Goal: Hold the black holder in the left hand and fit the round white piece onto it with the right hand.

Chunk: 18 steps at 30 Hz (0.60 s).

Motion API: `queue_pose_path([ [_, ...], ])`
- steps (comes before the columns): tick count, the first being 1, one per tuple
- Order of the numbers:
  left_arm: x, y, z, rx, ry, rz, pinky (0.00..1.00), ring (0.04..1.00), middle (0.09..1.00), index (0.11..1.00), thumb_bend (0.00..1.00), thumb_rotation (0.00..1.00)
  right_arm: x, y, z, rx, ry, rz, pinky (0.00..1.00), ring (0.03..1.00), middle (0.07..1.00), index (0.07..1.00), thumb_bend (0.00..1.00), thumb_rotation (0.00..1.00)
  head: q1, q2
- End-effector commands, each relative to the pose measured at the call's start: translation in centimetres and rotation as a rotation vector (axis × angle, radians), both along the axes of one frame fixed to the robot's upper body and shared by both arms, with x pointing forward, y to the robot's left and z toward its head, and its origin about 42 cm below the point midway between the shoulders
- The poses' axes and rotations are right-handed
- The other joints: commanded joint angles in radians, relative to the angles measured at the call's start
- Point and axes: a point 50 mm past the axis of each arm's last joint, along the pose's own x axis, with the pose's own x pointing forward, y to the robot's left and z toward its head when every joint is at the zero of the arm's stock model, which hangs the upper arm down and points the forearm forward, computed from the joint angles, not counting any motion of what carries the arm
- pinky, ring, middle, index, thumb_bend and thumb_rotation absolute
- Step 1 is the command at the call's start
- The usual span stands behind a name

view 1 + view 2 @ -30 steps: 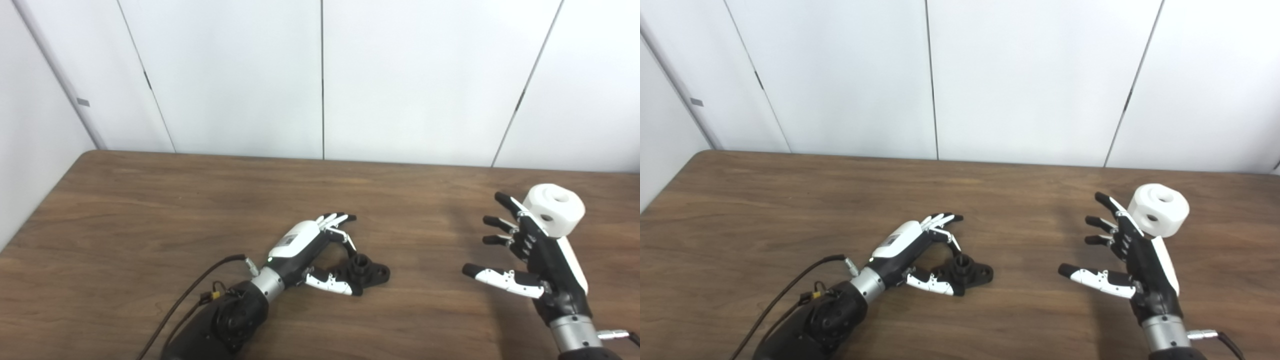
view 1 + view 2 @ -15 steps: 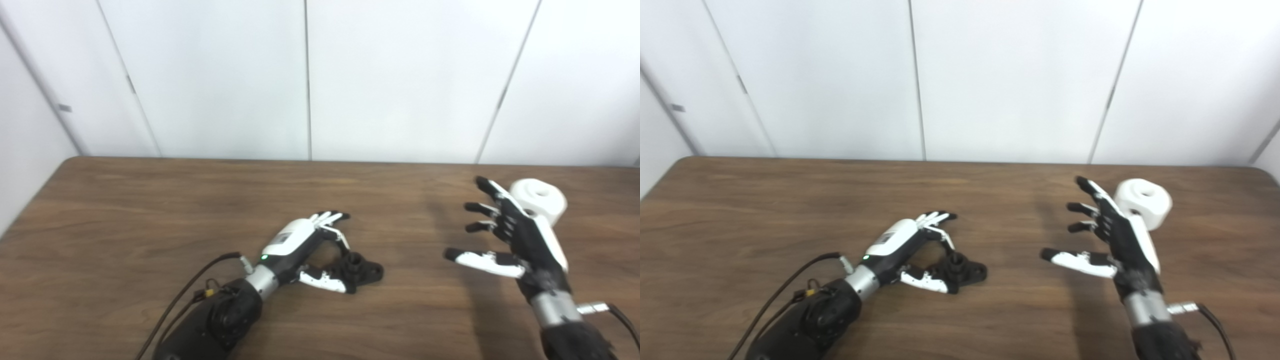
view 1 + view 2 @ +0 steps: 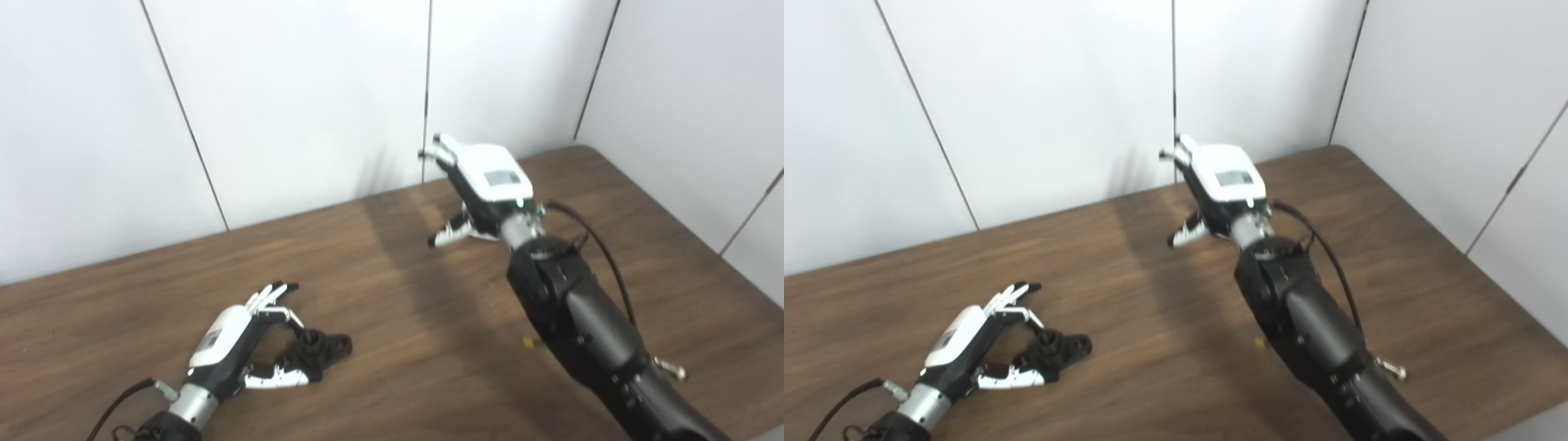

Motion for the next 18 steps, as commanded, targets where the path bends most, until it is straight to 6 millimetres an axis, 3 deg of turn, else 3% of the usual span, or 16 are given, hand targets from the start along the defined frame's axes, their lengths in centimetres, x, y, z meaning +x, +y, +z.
queue_pose_path([
  [1, -2.9, 4.3, -5.8, 0.175, 0.186, 0.065, 1.0, 1.0, 0.943, 0.483, 0.52, 0.05, 1.0, -1.9, 2.5, -0.069, -0.035, -0.079, 0.83, 0.923, 0.971, 0.851, 0.82, 0.25, -0.008, -0.006],
  [9, -3.0, 4.9, -6.3, 0.16, 0.197, 0.064, 1.0, 1.0, 0.938, 0.482, 0.52, 0.05, 3.3, -4.9, 6.1, -0.134, 0.003, -0.167, 0.76, 0.924, 0.991, 0.883, 0.87, 0.35, -0.039, -0.032],
  [18, -3.1, 5.6, -6.5, 0.147, 0.201, 0.063, 1.0, 1.0, 0.933, 0.482, 0.52, 0.05, 4.5, -5.9, 7.3, -0.128, 0.148, -0.239, 0.85, 0.964, 1.0, 0.917, 0.97, 0.4, -0.06, -0.038],
])
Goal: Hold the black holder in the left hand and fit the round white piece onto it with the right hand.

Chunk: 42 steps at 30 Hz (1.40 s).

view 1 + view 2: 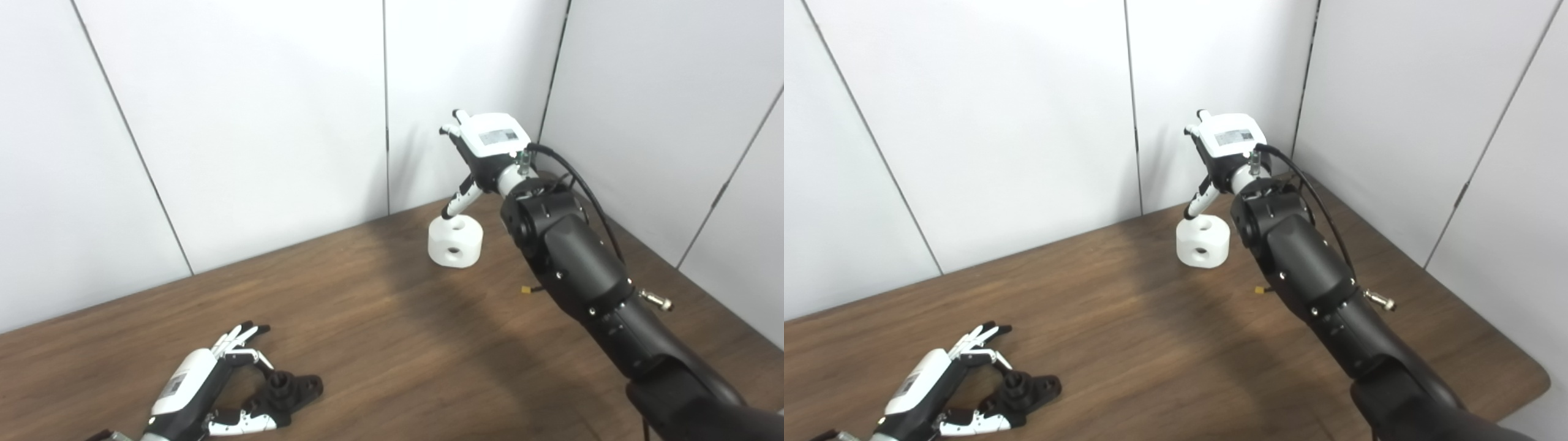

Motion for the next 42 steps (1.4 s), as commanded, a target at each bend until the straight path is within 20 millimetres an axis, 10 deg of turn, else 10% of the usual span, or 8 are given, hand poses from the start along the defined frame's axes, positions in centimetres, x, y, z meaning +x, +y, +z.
queue_pose_path([
  [1, -3.6, 4.3, -6.3, 0.153, 0.203, 0.077, 1.0, 1.0, 0.935, 0.482, 0.52, 0.05, 0.3, -0.7, 3.2, -0.005, -0.053, -0.048, 0.86, 0.97, 1.0, 0.907, 0.98, 0.4, 0.0, 0.001],
  [42, -4.1, 4.5, -5.5, 0.14, 0.2, 0.086, 1.0, 1.0, 0.932, 0.483, 0.52, 0.05, 3.2, -2.4, -0.8, 0.142, 0.21, -0.186, 0.98, 1.0, 1.0, 0.84, 0.94, 0.38, 0.04, 0.028],
])
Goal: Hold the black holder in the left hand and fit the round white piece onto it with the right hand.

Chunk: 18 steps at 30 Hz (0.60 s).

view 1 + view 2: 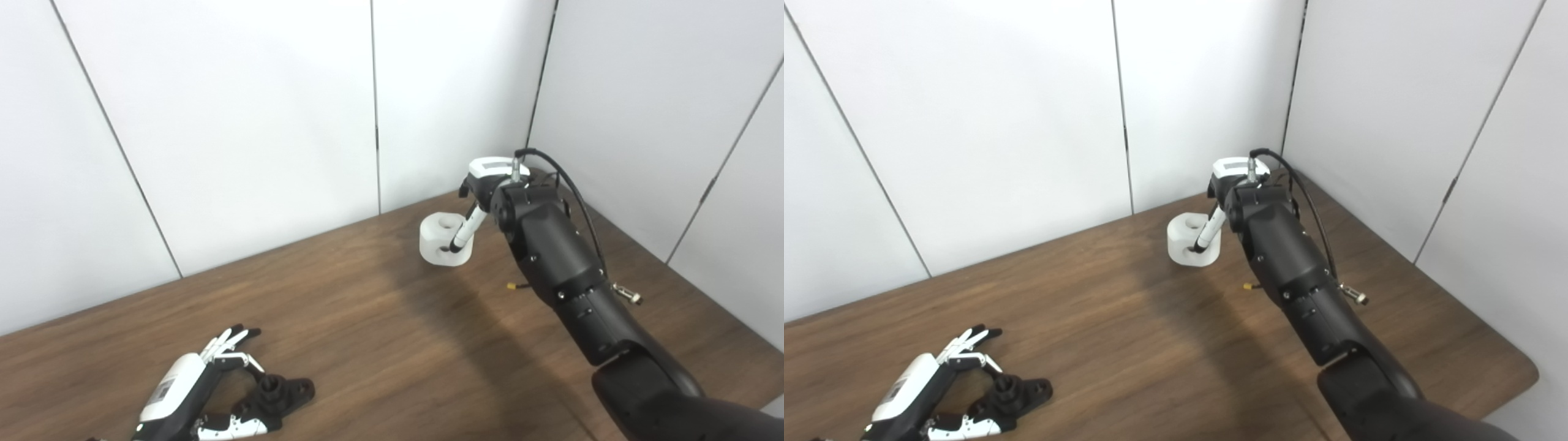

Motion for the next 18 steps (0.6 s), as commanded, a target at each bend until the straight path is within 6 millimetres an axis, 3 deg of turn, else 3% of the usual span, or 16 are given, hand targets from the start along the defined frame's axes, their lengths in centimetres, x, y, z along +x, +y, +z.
queue_pose_path([
  [1, -3.8, 3.8, -5.7, 0.151, 0.195, 0.077, 1.0, 1.0, 0.932, 0.483, 0.52, 0.05, 0.6, -0.3, 2.7, -0.019, -0.101, -0.007, 0.99, 1.0, 1.0, 0.843, 0.94, 0.38, 0.005, 0.002],
  [18, -4.3, 3.6, -5.5, 0.145, 0.205, 0.077, 1.0, 1.0, 0.936, 0.483, 0.52, 0.05, 1.5, -0.6, 0.7, 0.026, -0.102, 0.002, 0.95, 1.0, 1.0, 0.82, 0.96, 0.37, 0.023, 0.008],
])
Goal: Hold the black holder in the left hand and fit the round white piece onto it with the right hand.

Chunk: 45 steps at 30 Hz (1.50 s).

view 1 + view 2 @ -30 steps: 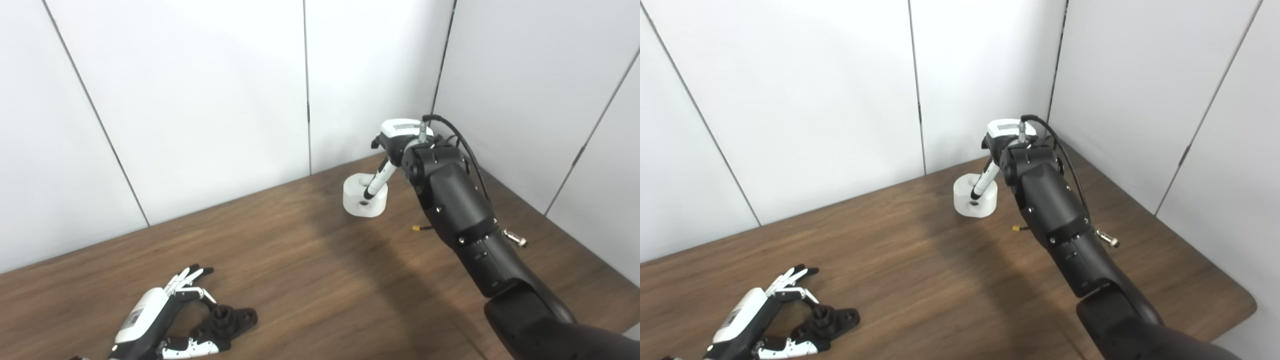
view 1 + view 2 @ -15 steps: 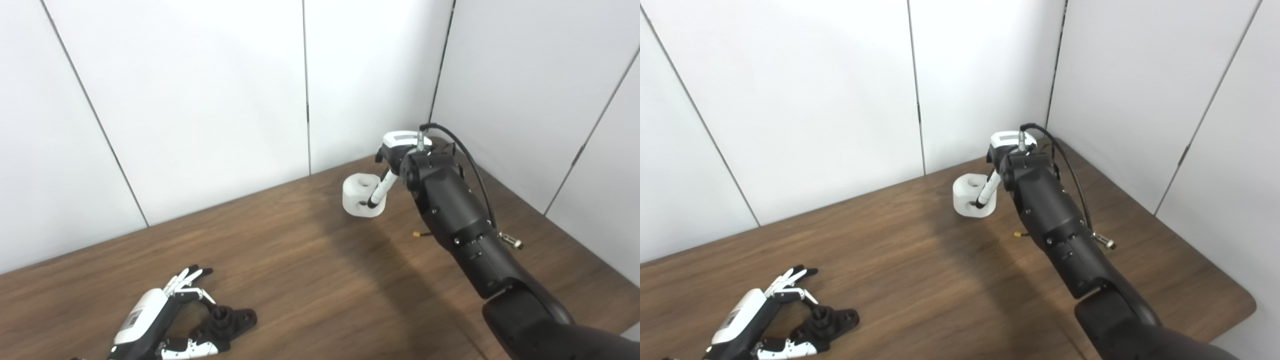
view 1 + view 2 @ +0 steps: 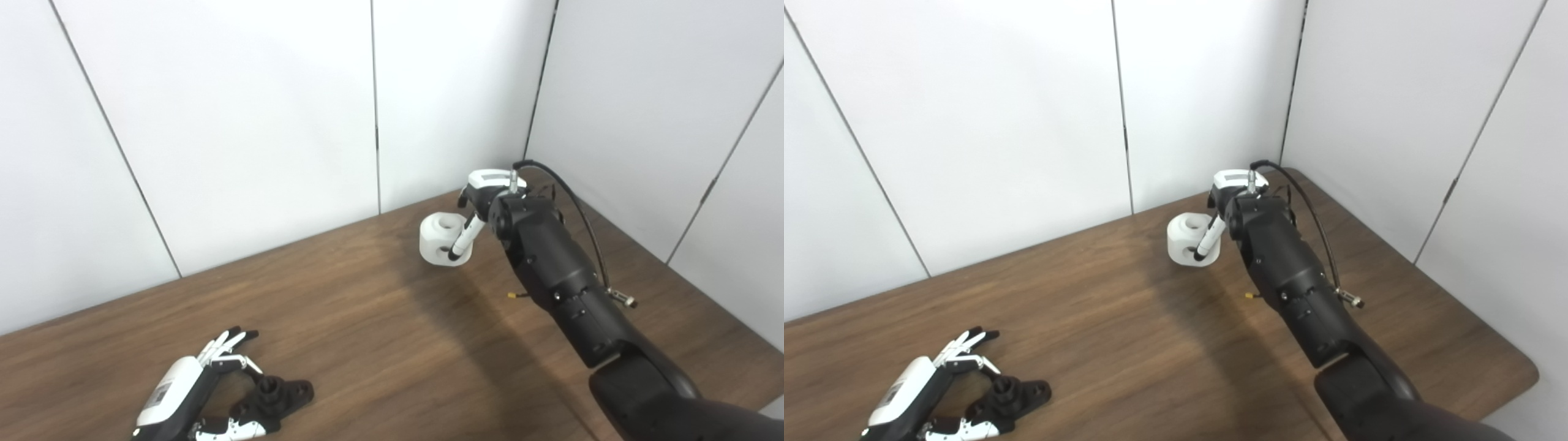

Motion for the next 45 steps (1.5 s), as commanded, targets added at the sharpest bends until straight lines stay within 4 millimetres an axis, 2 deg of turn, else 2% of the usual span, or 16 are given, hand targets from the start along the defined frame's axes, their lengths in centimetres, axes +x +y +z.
queue_pose_path([
  [1, -3.8, 3.4, -5.7, 0.144, 0.207, 0.072, 1.0, 1.0, 0.935, 0.483, 0.52, 0.05, 0.6, -0.1, 2.7, -0.019, -0.092, -0.001, 0.96, 1.0, 1.0, 0.817, 0.97, 0.38, 0.002, 0.005],
  [12, -4.1, 3.2, -5.5, 0.147, 0.206, 0.078, 1.0, 1.0, 0.931, 0.484, 0.52, 0.05, 0.6, 1.0, 1.9, -0.012, -0.072, 0.022, 1.0, 1.0, 1.0, 0.826, 0.96, 0.41, 0.014, 0.013],
  [19, -4.2, 3.1, -5.5, 0.147, 0.208, 0.078, 1.0, 1.0, 0.934, 0.484, 0.52, 0.05, 0.6, 1.2, 1.5, -0.001, -0.069, 0.029, 1.0, 1.0, 1.0, 0.806, 0.94, 0.38, 0.018, 0.021],
  [24, -4.2, 3.0, -5.4, 0.145, 0.205, 0.078, 1.0, 1.0, 0.935, 0.484, 0.52, 0.05, 0.5, 1.2, 1.1, 0.006, -0.059, 0.037, 0.92, 0.974, 1.0, 0.774, 0.92, 0.31, 0.018, 0.021],
  [26, -4.3, 3.1, -5.5, 0.142, 0.2, 0.079, 1.0, 1.0, 0.934, 0.484, 0.52, 0.05, 0.3, 1.1, 0.8, -0.011, -0.075, 0.043, 0.89, 0.955, 0.99, 0.755, 0.89, 0.26, 0.025, 0.024],
  [29, -4.3, 3.2, -5.5, 0.138, 0.201, 0.081, 1.0, 1.0, 0.934, 0.484, 0.52, 0.05, 0.1, 1.1, 0.0, -0.067, -0.147, 0.066, 0.84, 0.891, 0.898, 0.63, 0.8, 0.16, 0.026, 0.024],
  [30, -4.3, 3.2, -5.5, 0.137, 0.201, 0.082, 1.0, 1.0, 0.934, 0.484, 0.52, 0.05, 0.0, 1.1, -0.4, -0.087, -0.185, 0.076, 0.84, 0.875, 0.872, 0.562, 0.66, 0.15, 0.027, 0.025],
  [31, -4.4, 3.3, -5.5, 0.136, 0.202, 0.083, 1.0, 1.0, 0.935, 0.484, 0.52, 0.05, 0.0, 1.0, -0.7, -0.11, -0.215, 0.085, 0.84, 0.843, 0.818, 0.517, 0.58, 0.14, 0.027, 0.025],
  [32, -4.4, 3.3, -5.6, 0.136, 0.201, 0.084, 1.0, 1.0, 0.934, 0.484, 0.52, 0.05, 0.0, 1.0, -1.0, -0.129, -0.235, 0.091, 0.85, 0.833, 0.797, 0.501, 0.55, 0.14, 0.027, 0.025],
  [37, -4.3, 3.3, -5.4, 0.131, 0.197, 0.089, 1.0, 1.0, 0.931, 0.484, 0.52, 0.05, 0.0, 1.0, -1.7, -0.164, -0.286, 0.105, 0.95, 0.846, 0.791, 0.486, 0.52, 0.14, 0.033, 0.028],
  [45, -4.3, 3.0, -5.4, 0.134, 0.191, 0.086, 1.0, 1.0, 0.93, 0.484, 0.52, 0.05, -0.3, 0.6, -2.3, -0.136, -0.343, 0.087, 0.92, 0.819, 0.77, 0.485, 0.52, 0.14, 0.043, 0.033],
])
